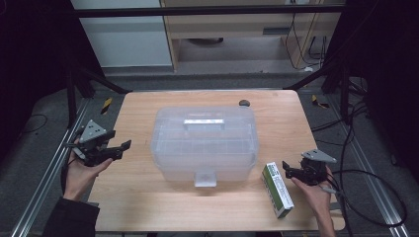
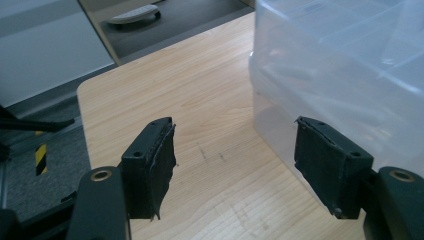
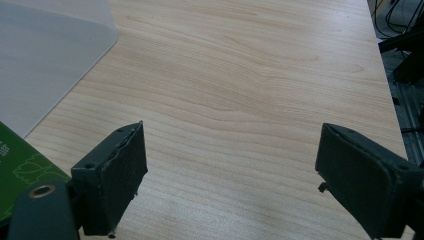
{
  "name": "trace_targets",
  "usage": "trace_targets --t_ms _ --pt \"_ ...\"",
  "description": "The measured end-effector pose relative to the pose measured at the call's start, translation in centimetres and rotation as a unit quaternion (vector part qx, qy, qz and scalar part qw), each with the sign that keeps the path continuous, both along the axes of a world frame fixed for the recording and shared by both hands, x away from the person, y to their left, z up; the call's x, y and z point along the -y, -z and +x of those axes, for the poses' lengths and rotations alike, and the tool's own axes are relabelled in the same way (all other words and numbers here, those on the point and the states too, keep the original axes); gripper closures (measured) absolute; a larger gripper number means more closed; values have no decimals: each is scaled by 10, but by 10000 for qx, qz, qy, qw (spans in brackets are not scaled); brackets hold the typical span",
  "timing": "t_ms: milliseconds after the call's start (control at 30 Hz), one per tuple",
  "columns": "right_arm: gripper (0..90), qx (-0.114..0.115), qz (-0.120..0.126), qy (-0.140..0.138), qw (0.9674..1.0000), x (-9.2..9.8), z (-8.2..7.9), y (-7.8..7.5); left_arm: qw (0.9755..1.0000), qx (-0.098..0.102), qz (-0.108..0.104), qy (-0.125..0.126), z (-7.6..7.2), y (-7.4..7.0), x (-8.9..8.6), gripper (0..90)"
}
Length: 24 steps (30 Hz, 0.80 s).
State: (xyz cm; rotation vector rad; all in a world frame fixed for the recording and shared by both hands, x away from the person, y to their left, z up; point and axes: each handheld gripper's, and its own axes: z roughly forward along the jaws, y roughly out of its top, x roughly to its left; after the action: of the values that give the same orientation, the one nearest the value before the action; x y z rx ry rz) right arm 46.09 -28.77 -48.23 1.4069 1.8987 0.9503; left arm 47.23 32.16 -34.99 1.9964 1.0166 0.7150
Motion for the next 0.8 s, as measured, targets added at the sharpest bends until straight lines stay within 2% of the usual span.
trace_targets --t_ms 133,167,233,400,467,500,533,700,800 --pt "133 -5 -25 12 10000 1 0 0 9995 52 83 297 2 -15 9 319" --pt "133 -5 -25 12 10000 1 0 0 9995 52 83 297 2 -15 9 319" --pt "133 1 -21 40 10000 1 0 0 9986 71 234 471 3 -22 15 319" --pt "132 4 -15 61 10000 2 -1 0 9969 92 396 674 4 -31 21 317" --pt "133 -6 -13 56 10000 2 -1 1 9955 94 443 829 6 -35 23 312" --pt "133 -18 -10 51 10000 1 -1 1 9938 188 557 948 8 -39 25 310" --pt "133 -22 -11 47 10000 1 -1 1 9938 188 557 948 8 -39 25 312" --pt "133 -28 -25 43 10000 2 -1 1 9906 51 561 1248 16 -47 26 311" --pt "133 -34 -36 35 10000 3 0 2 9854 34 834 1487 20 -56 30 311"
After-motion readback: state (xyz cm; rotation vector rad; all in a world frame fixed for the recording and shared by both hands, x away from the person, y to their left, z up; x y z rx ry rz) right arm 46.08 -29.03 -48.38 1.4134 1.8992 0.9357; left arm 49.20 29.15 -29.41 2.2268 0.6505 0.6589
